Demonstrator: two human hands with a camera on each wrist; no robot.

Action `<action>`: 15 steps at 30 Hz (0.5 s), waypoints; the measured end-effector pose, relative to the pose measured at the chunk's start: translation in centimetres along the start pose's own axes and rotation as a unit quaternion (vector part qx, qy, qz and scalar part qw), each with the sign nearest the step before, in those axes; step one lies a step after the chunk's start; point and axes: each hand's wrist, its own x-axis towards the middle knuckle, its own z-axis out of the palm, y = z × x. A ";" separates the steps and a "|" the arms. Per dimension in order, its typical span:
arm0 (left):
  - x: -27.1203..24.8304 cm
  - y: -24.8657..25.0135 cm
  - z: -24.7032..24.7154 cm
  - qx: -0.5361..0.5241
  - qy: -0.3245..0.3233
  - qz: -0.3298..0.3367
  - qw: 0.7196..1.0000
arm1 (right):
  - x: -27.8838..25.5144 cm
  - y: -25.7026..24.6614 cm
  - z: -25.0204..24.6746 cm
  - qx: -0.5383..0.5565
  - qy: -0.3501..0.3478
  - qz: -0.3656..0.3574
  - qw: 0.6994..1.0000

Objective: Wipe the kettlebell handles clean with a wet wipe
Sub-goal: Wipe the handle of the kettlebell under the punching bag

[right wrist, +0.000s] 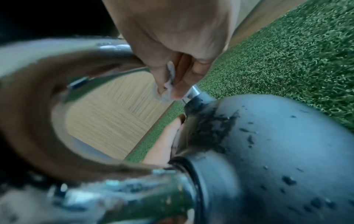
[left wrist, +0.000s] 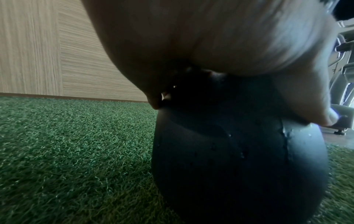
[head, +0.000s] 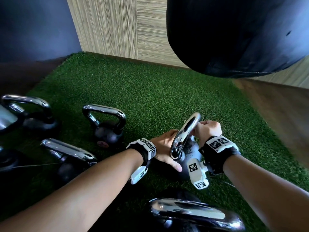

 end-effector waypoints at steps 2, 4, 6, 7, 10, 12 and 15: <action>0.1 0.4 0.2 0.010 0.005 -0.010 1.000 | 0.1 0.1 0.2 -0.007 0.012 -0.016 1.000; 0.1 0.2 0.2 0.008 0.014 -0.050 0.999 | -0.2 0.2 0.4 -0.039 0.009 -0.020 0.999; 0.1 0.0 0.3 -0.017 -0.003 -0.079 0.997 | -0.1 0.5 0.5 -0.072 -0.004 -0.009 0.997; 0.2 -0.2 0.6 -0.020 0.007 -0.079 0.997 | 0.0 0.6 0.6 -0.080 -0.009 0.001 0.997; 0.0 -0.2 0.6 -0.034 -0.018 -0.114 0.993 | 0.1 0.9 0.6 -0.085 -0.026 -0.002 0.996; -0.5 0.2 -0.4 -0.029 -0.061 -0.137 0.988 | 0.2 1.1 0.5 -0.070 -0.061 0.009 0.996; -0.8 -0.1 -3.1 -0.106 -0.157 -0.142 0.972 | 1.3 2.7 -0.5 -0.036 -0.154 0.037 0.987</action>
